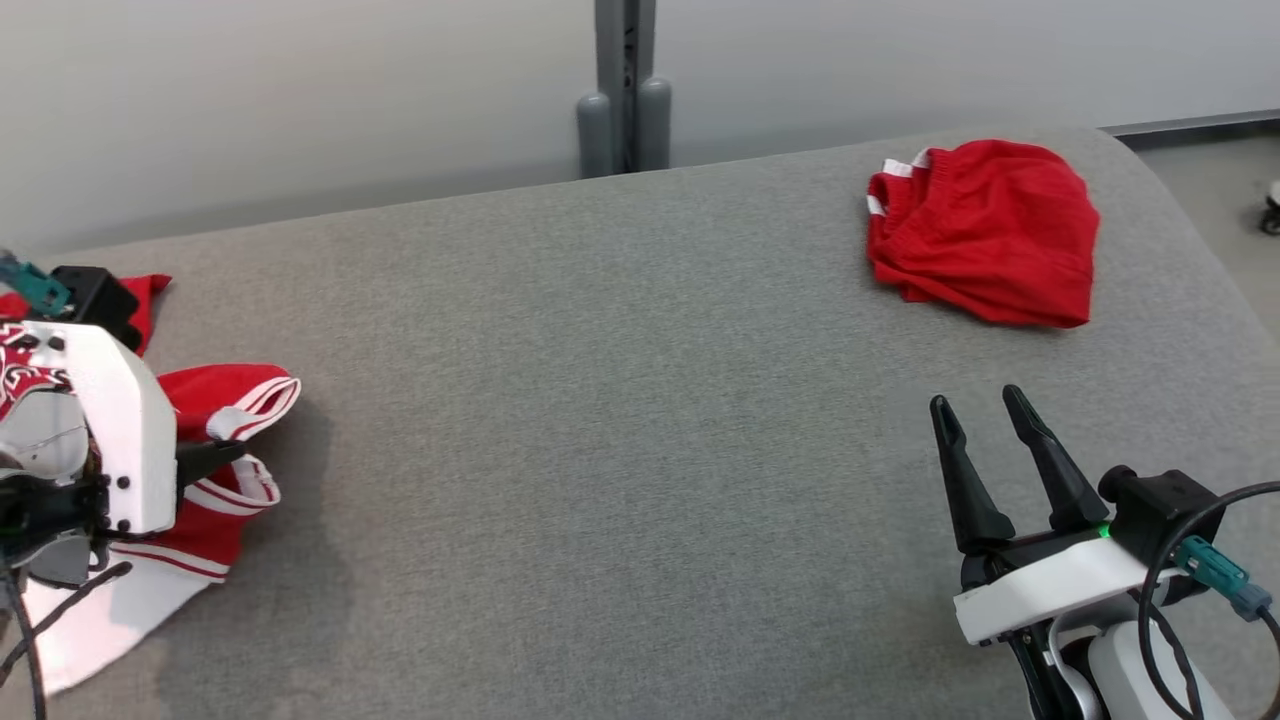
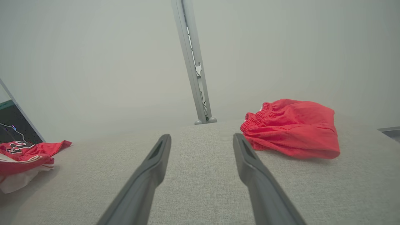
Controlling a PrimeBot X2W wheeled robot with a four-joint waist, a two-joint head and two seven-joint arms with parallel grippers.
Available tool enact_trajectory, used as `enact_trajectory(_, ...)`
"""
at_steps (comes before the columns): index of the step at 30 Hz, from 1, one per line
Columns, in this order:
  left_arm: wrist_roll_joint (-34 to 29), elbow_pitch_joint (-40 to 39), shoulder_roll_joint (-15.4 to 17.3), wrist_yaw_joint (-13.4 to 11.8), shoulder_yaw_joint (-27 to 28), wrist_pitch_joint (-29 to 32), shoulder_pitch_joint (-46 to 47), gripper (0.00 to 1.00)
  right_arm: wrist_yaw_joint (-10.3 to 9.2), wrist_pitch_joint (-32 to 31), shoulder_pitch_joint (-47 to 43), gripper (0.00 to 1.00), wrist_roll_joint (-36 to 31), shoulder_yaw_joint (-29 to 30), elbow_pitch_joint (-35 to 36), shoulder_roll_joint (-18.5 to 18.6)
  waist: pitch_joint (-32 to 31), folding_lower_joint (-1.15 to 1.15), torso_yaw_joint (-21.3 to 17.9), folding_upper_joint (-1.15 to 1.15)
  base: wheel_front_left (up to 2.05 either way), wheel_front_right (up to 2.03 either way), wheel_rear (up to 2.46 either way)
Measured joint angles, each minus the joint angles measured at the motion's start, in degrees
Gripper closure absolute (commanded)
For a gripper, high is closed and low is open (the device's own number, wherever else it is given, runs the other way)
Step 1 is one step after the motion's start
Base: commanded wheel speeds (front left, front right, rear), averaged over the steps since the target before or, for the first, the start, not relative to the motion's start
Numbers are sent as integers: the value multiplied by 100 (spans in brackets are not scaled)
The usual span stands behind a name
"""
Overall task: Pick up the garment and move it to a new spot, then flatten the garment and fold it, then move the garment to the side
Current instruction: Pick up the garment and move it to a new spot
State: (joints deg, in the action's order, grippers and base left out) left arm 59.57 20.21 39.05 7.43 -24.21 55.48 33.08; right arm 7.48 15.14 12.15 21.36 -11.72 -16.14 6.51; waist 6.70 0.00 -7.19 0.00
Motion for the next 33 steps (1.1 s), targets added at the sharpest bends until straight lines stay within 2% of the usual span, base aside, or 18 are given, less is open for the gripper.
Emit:
enact_trajectory(1,0,0,0,0,0,0,0,100,0,0,0,0,0,0,0,0,0,0,0,0,0,0,0)
enact_trajectory(10,-98,-325,-293,0,-472,-134,497,100,0,0,21,0,33,58,77,-90,41,0,-892,0,0,0,0)
enact_trajectory(12,-110,-291,-375,0,-626,-207,736,100,0,0,29,0,44,76,109,-140,137,0,-1201,0,0,0,0)
enact_trajectory(23,-124,-81,-600,0,-1256,-357,1622,100,0,0,62,0,189,40,245,-327,641,0,-2303,0,0,0,0)
enact_trajectory(29,-32,83,-985,0,-1802,-502,2204,100,0,0,32,0,259,186,427,-358,1045,0,-2521,0,0,0,0)
enact_trajectory(33,56,241,-1252,0,-2111,-831,2557,100,0,0,15,0,389,165,497,-365,1185,0,-2577,0,0,0,0)
